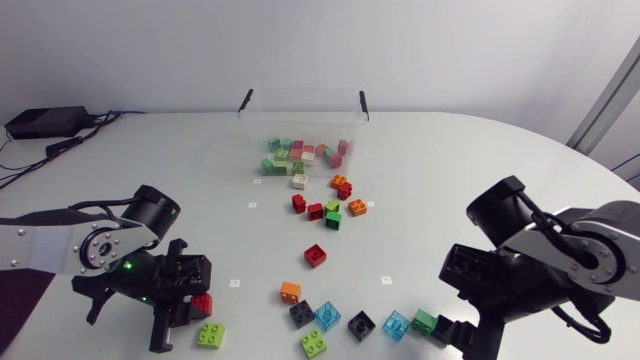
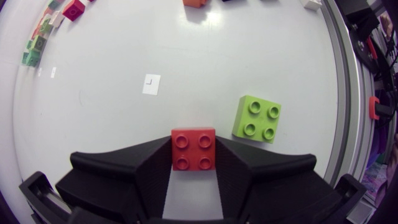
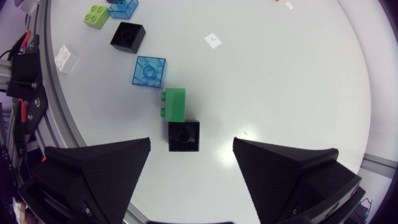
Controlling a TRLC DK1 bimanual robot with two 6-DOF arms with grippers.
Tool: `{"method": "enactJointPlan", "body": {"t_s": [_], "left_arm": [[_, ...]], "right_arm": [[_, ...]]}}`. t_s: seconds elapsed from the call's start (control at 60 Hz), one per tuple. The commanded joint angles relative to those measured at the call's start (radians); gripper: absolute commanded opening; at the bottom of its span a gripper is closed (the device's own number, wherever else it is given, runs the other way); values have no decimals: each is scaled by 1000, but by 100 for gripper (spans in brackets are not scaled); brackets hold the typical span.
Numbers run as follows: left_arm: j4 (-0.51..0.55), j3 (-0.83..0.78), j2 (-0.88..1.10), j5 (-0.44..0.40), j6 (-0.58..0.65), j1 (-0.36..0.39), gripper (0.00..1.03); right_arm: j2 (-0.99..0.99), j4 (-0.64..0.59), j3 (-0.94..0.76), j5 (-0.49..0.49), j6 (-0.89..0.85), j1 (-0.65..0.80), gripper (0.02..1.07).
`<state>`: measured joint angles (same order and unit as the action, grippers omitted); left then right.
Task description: Place the duplo bricks in the container
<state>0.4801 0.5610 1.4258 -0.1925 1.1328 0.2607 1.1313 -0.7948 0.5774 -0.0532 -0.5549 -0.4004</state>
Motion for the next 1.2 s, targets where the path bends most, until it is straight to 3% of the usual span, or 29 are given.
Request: {"method": "enactJointPlan", "body": {"t_s": [0.0, 0.367, 0.533, 0.65, 0.783, 1.183], "left_arm": [[9, 34, -21, 7, -18, -12, 23], [15, 211, -79, -28, -125, -37, 23], [-5, 304, -56, -56, -206, -15, 23], [-49, 369, -22, -67, -274, -6, 23], [-126, 451, 38, -68, -364, 18, 23], [-247, 800, 297, -88, -562, 14, 23]], "right_arm": [[28, 11, -25, 10, -14, -12, 95], [148, 101, -59, 18, -20, -26, 94], [202, 167, -80, 18, -19, -31, 87], [213, 183, -85, 18, -20, -31, 64], [206, 186, -80, 21, -28, -29, 31], [122, 80, 78, 10, -100, 67, 30]]}}
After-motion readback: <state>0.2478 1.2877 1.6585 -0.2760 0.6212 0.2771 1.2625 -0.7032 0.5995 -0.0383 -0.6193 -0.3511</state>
